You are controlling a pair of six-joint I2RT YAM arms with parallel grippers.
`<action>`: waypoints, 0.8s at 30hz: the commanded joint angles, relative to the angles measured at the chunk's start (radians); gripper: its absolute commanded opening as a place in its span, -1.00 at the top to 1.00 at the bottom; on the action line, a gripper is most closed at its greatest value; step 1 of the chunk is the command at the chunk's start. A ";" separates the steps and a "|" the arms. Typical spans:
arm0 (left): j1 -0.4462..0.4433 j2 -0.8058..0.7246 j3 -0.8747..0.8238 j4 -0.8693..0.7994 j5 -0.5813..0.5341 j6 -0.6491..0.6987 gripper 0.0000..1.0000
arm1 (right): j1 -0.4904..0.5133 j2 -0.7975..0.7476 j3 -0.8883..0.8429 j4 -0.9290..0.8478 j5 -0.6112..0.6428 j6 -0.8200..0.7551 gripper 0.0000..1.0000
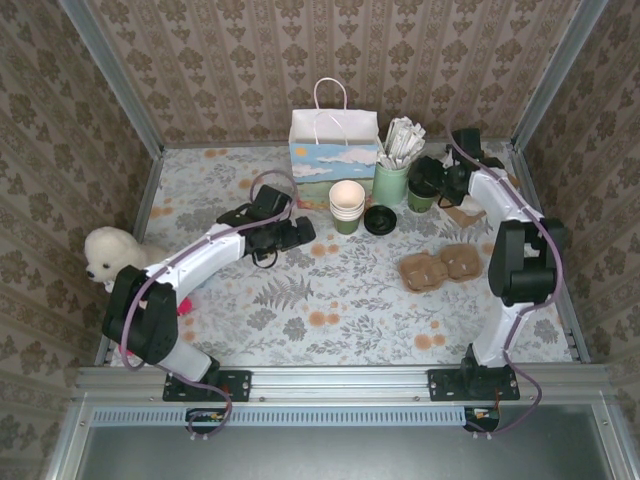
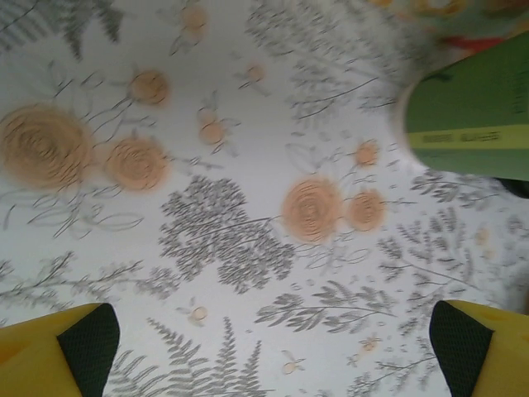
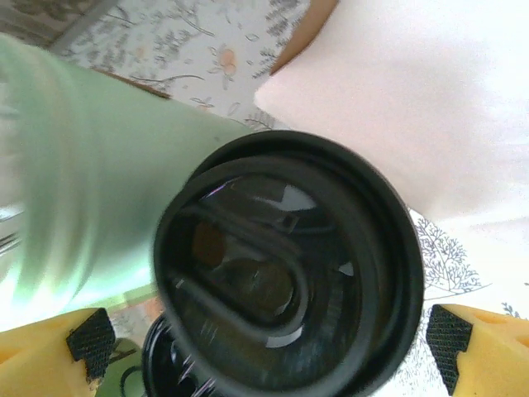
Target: Pack the takeout coffee
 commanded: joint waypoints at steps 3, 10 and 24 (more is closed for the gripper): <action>0.026 -0.013 0.062 0.010 -0.036 0.057 -1.00 | -0.004 -0.187 -0.104 0.009 0.012 -0.035 -1.00; 0.127 -0.083 0.210 0.106 0.046 0.134 -1.00 | -0.004 -0.485 -0.355 0.102 0.021 -0.084 -1.00; 0.234 0.459 1.136 -0.379 0.029 0.402 -0.83 | -0.003 -0.904 -0.671 0.093 0.228 -0.082 -1.00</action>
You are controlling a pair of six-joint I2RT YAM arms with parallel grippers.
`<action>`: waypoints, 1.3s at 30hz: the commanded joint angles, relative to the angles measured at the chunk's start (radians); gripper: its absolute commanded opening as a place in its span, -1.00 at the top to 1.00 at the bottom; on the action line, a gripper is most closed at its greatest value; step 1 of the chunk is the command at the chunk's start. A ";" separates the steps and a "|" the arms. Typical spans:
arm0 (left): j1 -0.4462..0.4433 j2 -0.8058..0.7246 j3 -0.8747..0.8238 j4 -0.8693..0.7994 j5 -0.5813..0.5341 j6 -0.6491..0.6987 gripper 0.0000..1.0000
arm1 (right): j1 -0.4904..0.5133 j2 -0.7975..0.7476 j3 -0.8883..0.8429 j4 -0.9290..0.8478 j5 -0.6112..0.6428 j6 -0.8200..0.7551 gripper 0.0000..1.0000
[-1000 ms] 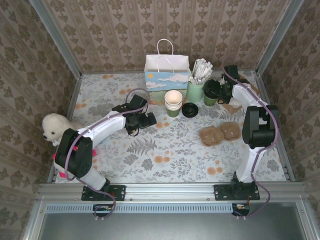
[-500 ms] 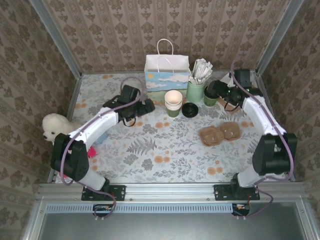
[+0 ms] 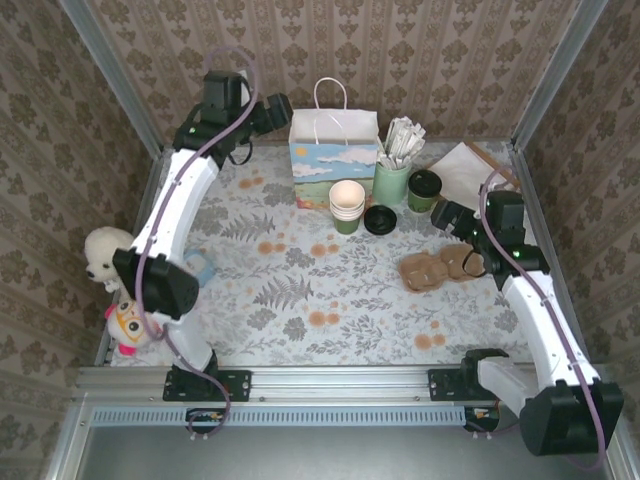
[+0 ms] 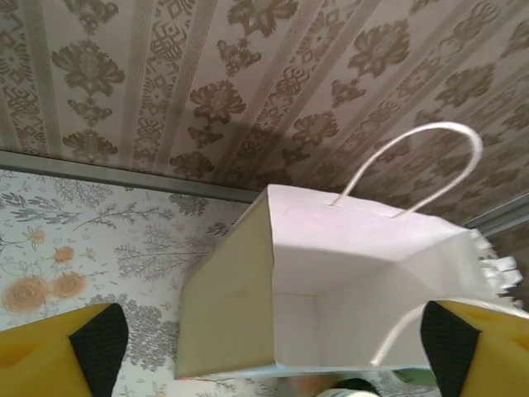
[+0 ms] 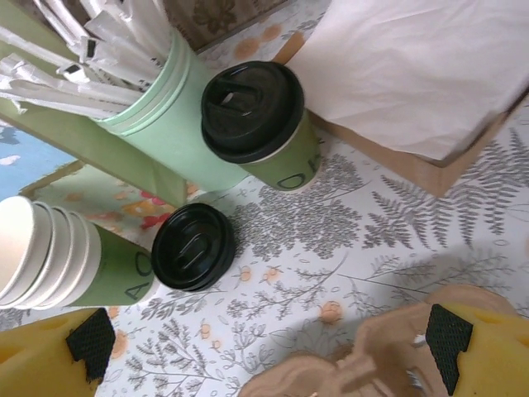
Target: Pack the takeout coffee
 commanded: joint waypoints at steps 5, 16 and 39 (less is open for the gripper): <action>0.006 0.299 0.368 -0.297 0.044 0.136 -0.69 | -0.004 -0.101 -0.042 -0.046 0.179 -0.025 -1.00; 0.000 0.345 0.359 -0.236 0.083 0.126 0.28 | -0.003 -0.191 -0.103 -0.096 0.150 -0.009 -1.00; 0.047 -0.138 -0.140 -0.306 -0.143 0.177 1.00 | -0.003 -0.173 -0.157 -0.041 0.105 0.034 -1.00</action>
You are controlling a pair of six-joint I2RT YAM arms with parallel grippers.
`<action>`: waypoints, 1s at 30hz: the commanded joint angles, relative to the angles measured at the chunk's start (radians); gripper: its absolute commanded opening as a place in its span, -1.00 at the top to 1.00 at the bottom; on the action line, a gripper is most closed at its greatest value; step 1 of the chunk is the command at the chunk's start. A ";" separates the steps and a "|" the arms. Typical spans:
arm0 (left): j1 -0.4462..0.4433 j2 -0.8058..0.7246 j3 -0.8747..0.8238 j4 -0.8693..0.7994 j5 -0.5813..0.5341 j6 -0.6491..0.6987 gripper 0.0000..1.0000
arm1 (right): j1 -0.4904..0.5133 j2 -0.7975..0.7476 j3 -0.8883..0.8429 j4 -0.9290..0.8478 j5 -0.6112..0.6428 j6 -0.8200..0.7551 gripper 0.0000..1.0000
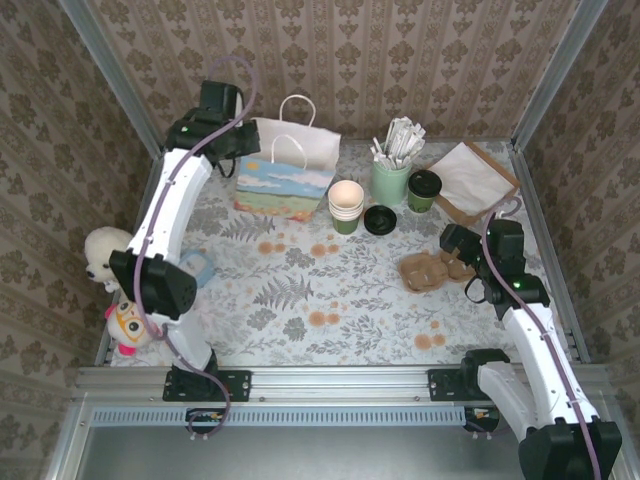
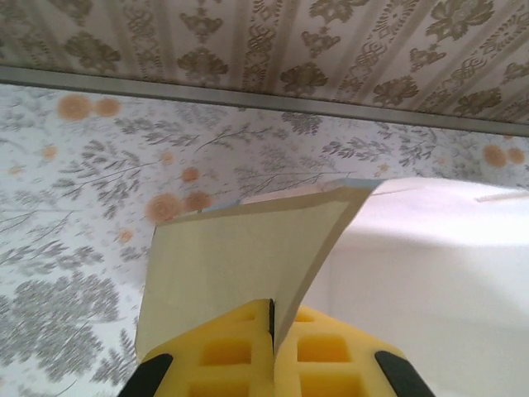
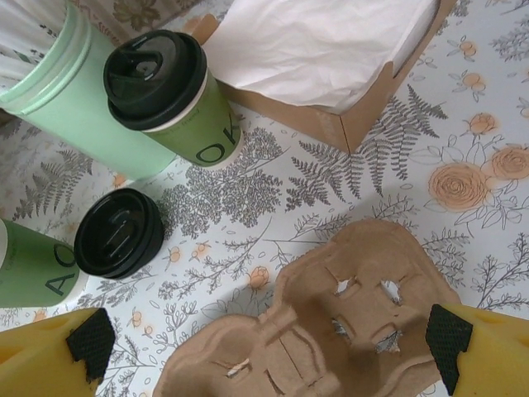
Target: Pack the takeout coffee
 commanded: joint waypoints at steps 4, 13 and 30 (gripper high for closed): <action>0.009 -0.178 -0.194 -0.074 0.018 0.040 1.00 | -0.004 0.049 0.039 -0.059 -0.067 -0.052 -1.00; 0.011 -0.338 -0.323 -0.162 0.102 0.139 1.00 | -0.003 0.258 0.107 -0.158 -0.205 -0.138 -1.00; -0.052 -0.256 -0.348 -0.050 0.427 0.182 0.92 | 0.098 0.543 0.126 -0.107 -0.166 -0.143 -1.00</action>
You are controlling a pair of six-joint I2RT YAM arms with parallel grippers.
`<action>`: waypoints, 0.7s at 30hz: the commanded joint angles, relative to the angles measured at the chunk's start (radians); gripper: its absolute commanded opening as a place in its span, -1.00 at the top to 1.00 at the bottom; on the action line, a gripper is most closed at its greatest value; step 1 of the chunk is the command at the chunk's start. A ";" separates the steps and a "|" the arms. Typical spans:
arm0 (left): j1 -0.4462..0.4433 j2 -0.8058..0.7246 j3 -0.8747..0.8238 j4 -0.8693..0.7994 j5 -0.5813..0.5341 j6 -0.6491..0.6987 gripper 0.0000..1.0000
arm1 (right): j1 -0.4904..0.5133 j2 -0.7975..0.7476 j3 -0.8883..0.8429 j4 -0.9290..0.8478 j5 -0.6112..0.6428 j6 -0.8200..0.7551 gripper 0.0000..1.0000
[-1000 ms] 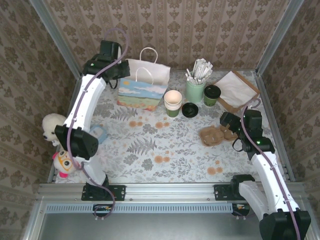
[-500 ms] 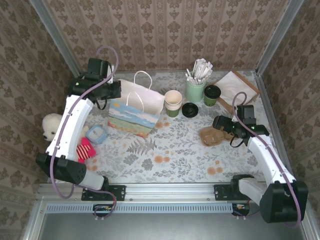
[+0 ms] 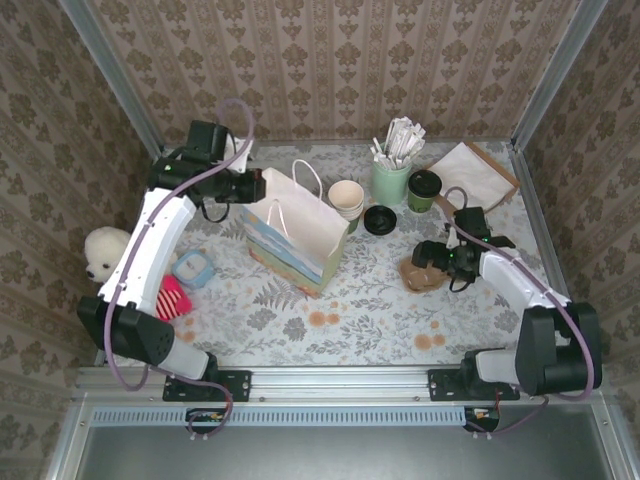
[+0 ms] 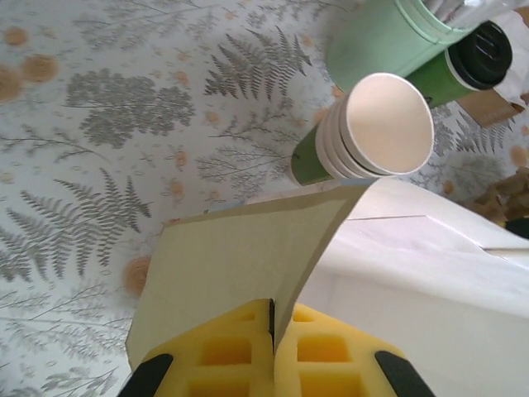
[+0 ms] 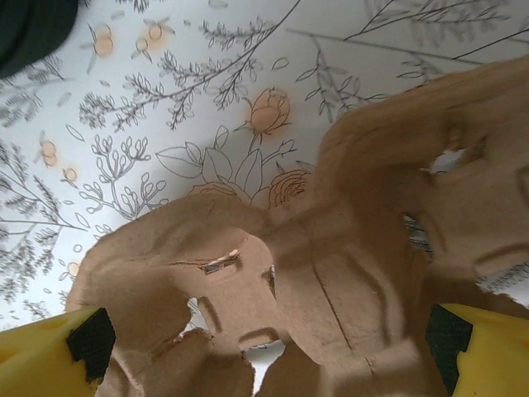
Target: Pack the takeout coffee
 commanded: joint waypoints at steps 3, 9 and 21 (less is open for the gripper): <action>-0.032 0.045 0.030 -0.001 0.034 0.012 0.88 | 0.067 0.017 0.038 -0.017 0.023 0.031 -1.00; -0.035 0.010 -0.012 0.018 -0.021 -0.068 0.82 | 0.152 0.028 0.066 -0.108 0.110 0.064 -0.94; -0.097 -0.240 -0.316 0.157 -0.192 -0.563 0.98 | 0.225 0.237 0.206 -0.190 0.312 -0.034 -0.51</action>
